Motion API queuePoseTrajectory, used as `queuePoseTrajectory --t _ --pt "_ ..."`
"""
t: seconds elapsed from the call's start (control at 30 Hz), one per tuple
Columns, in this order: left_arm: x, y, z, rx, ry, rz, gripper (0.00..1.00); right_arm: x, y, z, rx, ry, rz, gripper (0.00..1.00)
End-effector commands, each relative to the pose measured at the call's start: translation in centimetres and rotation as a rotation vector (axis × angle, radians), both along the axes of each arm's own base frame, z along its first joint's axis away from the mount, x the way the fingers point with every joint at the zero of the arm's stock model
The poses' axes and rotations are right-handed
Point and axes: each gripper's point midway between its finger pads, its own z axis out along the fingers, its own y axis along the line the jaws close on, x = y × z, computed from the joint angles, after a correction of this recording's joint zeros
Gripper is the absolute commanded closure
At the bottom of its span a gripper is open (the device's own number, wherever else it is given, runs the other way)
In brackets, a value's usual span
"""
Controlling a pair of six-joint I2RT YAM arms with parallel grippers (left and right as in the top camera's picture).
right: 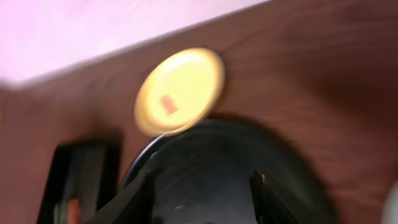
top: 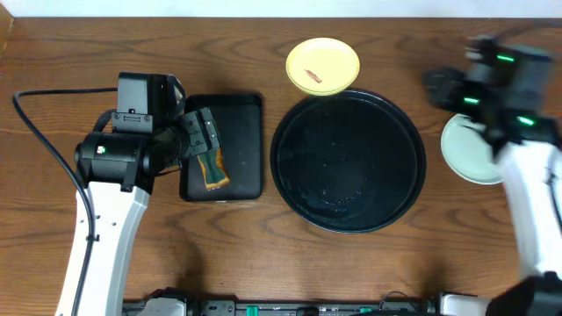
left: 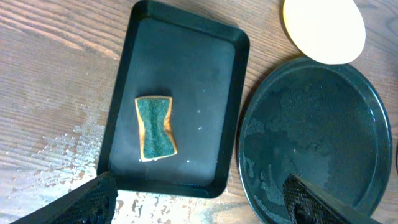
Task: Clean dirty plates on tray and stack at the side
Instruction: 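Move the right gripper to the yellow plate rim and grasp it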
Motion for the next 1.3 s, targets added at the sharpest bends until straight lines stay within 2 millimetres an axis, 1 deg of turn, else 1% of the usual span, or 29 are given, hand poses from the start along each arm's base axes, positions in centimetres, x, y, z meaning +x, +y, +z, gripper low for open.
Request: queuePoseTrajectory --t 0.0,0.1,0.13,0.2,0.27,0.3,0.37,0.43,0.5,0.57,0.67,0.73,0.8,0.93,1.0,1.17,1.27 --pt "0.1 0.0 0.7 0.0 -0.019 -0.015 0.14 2.5 4.0 -0.7 -0.138 -0.007 0.095 0.5" --pt "0.1 0.0 0.7 0.0 -0.019 -0.015 0.14 5.0 7.0 -2.6 -0.183 0.02 0.162 0.42" --pt "0.1 0.0 0.7 0.0 -0.019 -0.015 0.14 6.1 8.0 -4.0 -0.193 0.028 0.171 0.41" --pt "0.1 0.0 0.7 0.0 -0.019 -0.015 0.14 7.9 9.4 -6.6 -0.198 0.02 0.187 0.41" --pt "0.1 0.0 0.7 0.0 -0.019 -0.015 0.14 9.3 10.1 -8.7 -0.196 0.008 0.193 0.43" --pt "0.1 0.0 0.7 0.0 -0.019 -0.015 0.14 9.8 10.3 -9.5 -0.195 0.004 0.195 0.46" --pt "0.1 0.0 0.7 0.0 -0.019 -0.015 0.14 10.6 10.7 -11.1 -0.188 -0.004 0.202 0.56" --pt "0.1 0.0 0.7 0.0 -0.019 -0.015 0.14 11.2 11.3 -12.5 -0.176 -0.005 0.206 0.72" --pt "0.1 0.0 0.7 0.0 -0.019 -0.015 0.14 11.3 12.3 -13.6 -0.151 -0.004 0.231 0.8" --pt "0.1 0.0 0.7 0.0 -0.019 -0.015 0.14 11.3 13.3 -14.7 -0.139 -0.002 0.256 0.84" --pt "0.1 0.0 0.7 0.0 -0.019 -0.015 0.14 11.2 14.1 -16.2 -0.151 0.013 0.266 0.86" --pt "0.1 0.0 0.7 0.0 -0.019 -0.015 0.14 10.8 14.1 -17.2 -0.172 0.039 0.259 0.88" --pt "0.1 0.0 0.7 0.0 -0.019 -0.015 0.14 10.2 14.0 -17.8 -0.178 0.074 0.264 0.91" --pt "0.1 0.0 0.7 0.0 -0.019 -0.015 0.14 7.7 13.4 -18.6 -0.196 0.191 0.275 0.95" --pt "0.1 0.0 0.7 0.0 -0.019 -0.015 0.14 6.4 13.0 -18.6 -0.204 0.248 0.278 0.98" --pt "0.1 0.0 0.7 0.0 -0.019 -0.015 0.14 3.9 12.3 -17.8 -0.217 0.345 0.257 0.99" --pt "0.1 0.0 0.7 0.0 -0.019 -0.015 0.14 2.0 12.0 -17.1 -0.217 0.418 0.236 0.99"
